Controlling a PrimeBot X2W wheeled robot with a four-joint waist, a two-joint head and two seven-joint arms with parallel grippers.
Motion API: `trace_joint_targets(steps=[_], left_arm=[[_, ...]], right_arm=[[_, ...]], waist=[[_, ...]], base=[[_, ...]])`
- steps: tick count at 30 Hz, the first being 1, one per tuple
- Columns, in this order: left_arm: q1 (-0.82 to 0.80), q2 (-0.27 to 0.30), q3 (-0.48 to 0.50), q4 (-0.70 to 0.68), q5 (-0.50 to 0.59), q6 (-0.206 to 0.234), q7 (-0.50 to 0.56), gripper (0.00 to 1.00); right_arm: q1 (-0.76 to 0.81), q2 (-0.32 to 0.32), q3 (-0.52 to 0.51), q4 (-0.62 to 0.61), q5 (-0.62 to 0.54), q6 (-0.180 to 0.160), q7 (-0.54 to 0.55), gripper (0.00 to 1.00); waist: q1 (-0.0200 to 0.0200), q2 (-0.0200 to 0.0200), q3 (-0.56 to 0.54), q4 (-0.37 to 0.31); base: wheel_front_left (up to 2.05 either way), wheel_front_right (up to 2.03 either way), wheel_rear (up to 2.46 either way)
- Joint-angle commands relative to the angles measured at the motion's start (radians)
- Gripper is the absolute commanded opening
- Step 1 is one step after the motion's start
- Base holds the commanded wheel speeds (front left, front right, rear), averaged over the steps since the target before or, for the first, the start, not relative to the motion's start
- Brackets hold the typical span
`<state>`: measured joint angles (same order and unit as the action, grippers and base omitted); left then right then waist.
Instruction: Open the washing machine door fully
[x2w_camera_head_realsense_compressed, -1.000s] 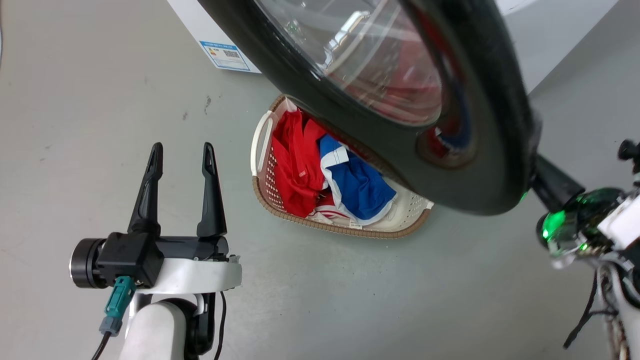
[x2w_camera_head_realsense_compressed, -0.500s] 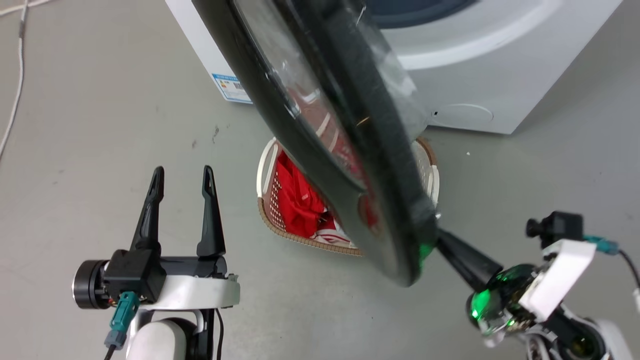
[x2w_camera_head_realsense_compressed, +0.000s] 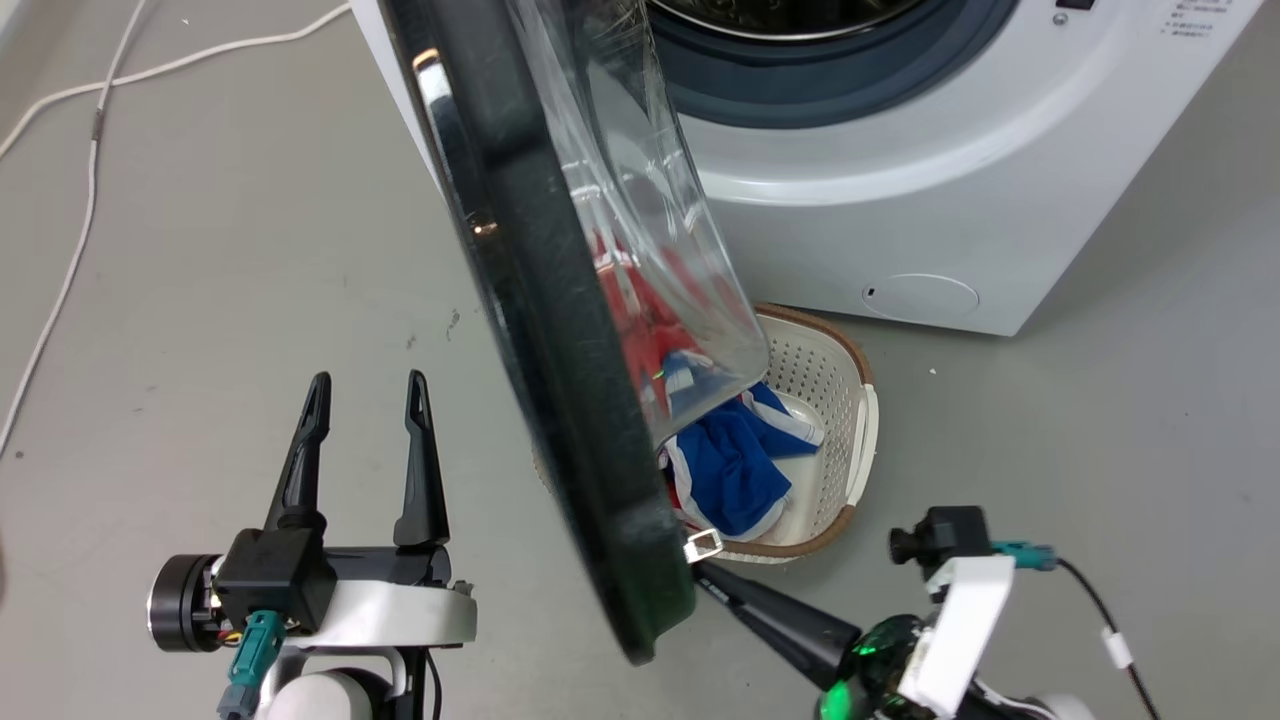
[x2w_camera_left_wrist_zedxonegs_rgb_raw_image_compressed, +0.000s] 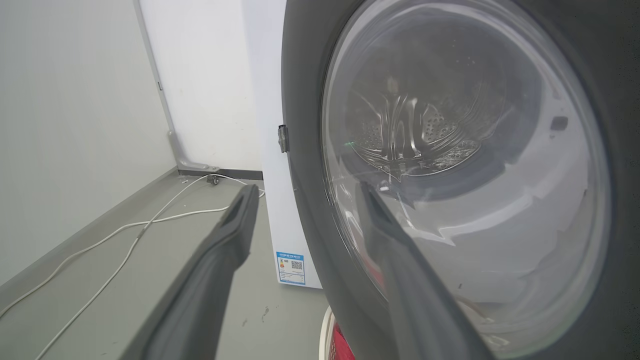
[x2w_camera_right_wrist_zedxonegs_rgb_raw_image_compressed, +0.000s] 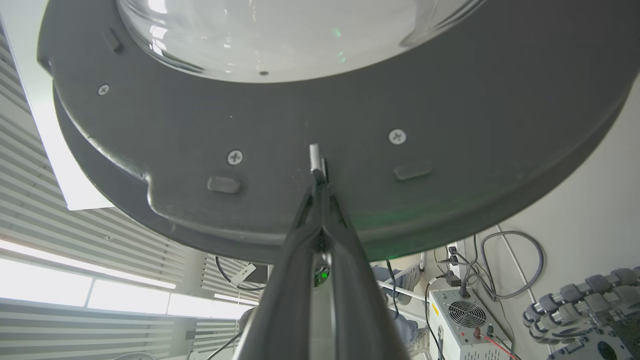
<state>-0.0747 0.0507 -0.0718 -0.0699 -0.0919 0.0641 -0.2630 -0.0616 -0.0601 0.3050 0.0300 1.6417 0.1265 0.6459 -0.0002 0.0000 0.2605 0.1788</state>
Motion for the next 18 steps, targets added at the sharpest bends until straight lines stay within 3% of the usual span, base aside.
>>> trace_joint_targets(steps=[1, 10, 18], left_arm=[[0.012, 0.000, 0.003, 0.002, 0.004, -0.001, -0.003, 1.00], [0.042, 0.000, 0.007, 0.011, 0.016, -0.003, -0.003, 1.00], [0.090, 0.000, 0.027, 0.020, 0.028, -0.006, -0.003, 1.00]], right_arm=[[-0.027, 0.016, 0.029, 0.012, 0.017, 0.006, -0.011, 0.00], [-0.029, 0.012, 0.153, 0.103, 0.027, 0.006, -0.047, 0.00], [0.033, 0.011, 0.113, 0.080, 0.002, 0.006, -0.108, 0.00]], waist=[[0.0002, 0.0000, -0.011, 0.007], [0.0002, 0.0000, -0.061, 0.015], [0.0002, 0.0000, -0.124, -0.013]], base=[[0.00, 0.00, 0.00], [0.00, 0.00, 0.00], [0.00, 0.00, 0.00]])
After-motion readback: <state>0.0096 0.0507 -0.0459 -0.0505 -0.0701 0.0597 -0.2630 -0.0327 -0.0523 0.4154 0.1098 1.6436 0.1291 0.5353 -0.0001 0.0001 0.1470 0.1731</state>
